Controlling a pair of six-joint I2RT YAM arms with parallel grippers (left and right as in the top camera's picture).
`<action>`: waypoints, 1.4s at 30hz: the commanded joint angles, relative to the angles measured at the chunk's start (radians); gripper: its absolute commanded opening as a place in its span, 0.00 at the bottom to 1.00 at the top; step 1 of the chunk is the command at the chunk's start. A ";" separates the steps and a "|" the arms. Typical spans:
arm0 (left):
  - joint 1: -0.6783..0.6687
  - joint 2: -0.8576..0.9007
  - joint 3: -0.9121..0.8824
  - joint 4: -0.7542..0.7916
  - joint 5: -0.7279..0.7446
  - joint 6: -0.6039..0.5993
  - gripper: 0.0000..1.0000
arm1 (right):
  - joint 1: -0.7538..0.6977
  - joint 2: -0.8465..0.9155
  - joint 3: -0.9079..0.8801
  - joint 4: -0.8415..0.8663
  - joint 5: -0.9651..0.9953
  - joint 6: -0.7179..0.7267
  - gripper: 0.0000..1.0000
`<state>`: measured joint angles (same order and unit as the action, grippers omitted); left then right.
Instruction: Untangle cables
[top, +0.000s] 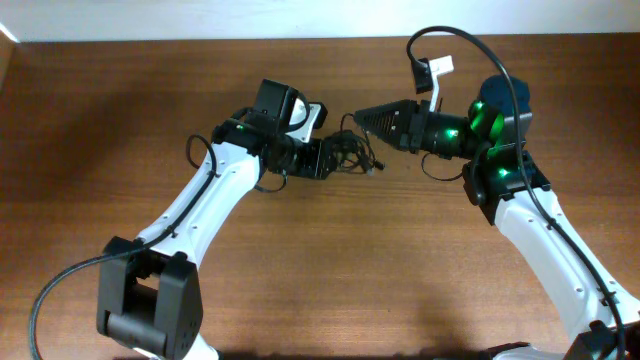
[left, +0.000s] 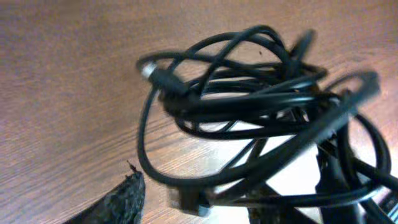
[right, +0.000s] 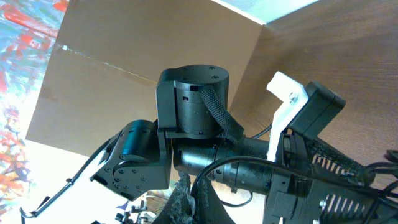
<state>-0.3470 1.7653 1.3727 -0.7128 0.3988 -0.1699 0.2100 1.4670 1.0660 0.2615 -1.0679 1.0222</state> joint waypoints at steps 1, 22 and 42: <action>-0.002 0.003 0.013 0.006 -0.076 0.006 0.31 | -0.001 -0.019 0.015 0.004 -0.028 0.005 0.04; 0.087 0.003 0.013 -0.064 -0.209 -0.098 0.00 | -0.083 -0.019 0.015 -0.588 0.342 -0.305 0.04; 0.103 0.003 0.013 -0.099 -0.315 -0.185 0.34 | -0.280 -0.425 0.033 -0.534 0.199 -0.413 0.04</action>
<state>-0.2523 1.7653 1.3727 -0.8082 0.0742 -0.3458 -0.0586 1.0878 1.0756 -0.2821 -0.8703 0.6266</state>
